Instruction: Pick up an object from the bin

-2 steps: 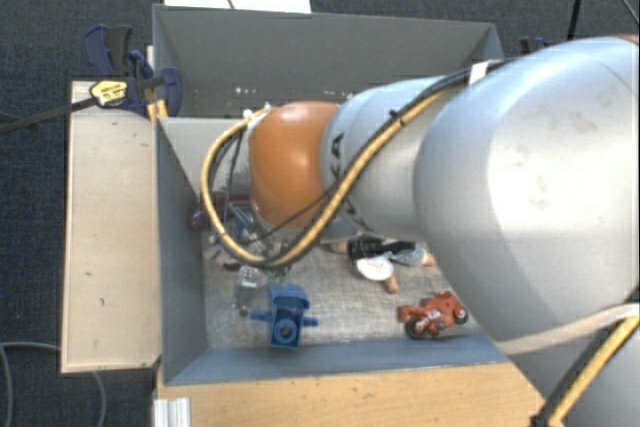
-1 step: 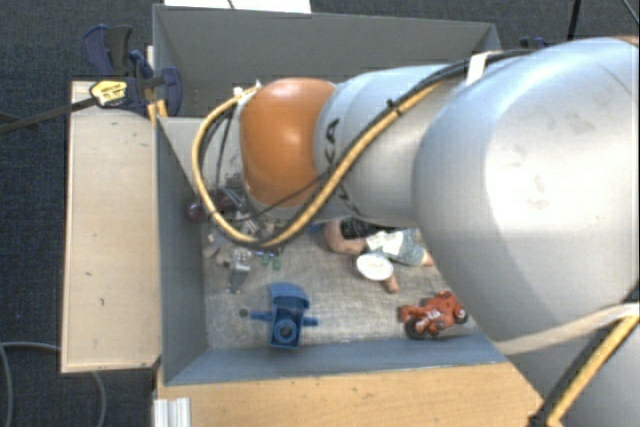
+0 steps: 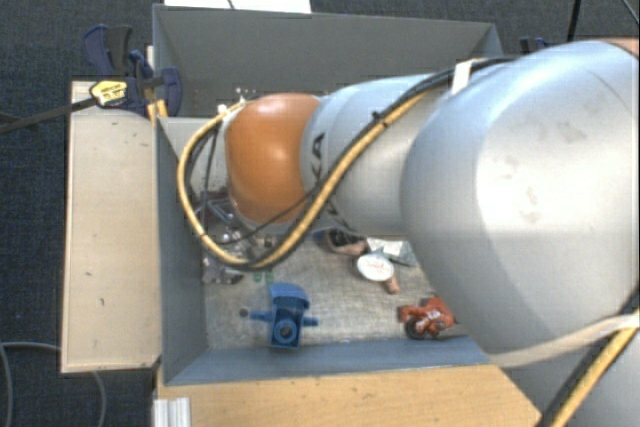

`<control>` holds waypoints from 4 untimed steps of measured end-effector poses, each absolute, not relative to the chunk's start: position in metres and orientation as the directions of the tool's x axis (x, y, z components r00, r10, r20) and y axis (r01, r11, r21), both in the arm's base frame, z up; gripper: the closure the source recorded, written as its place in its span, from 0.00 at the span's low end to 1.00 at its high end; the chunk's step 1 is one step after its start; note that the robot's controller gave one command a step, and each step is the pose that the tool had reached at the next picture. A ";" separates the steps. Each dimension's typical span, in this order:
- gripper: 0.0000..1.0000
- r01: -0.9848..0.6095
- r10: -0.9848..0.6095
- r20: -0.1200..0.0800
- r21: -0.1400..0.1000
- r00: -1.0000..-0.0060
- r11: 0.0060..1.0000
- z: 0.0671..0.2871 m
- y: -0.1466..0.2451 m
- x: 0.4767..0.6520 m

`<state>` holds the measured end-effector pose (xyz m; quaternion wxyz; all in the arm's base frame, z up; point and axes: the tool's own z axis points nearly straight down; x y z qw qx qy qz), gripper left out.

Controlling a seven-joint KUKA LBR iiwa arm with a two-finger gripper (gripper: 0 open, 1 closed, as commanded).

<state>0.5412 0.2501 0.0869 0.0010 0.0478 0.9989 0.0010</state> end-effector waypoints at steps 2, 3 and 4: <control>1.00 0.116 0.116 0.001 0.000 -0.993 0.993 0.106 0.243 0.537; 1.00 0.127 0.127 -0.002 0.001 -0.992 0.992 0.131 0.246 0.543; 1.00 0.103 0.103 -0.003 0.001 -0.995 0.995 0.158 0.240 0.536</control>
Offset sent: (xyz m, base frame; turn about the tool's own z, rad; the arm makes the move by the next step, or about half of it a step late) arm -0.0067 -0.0123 0.0377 0.0514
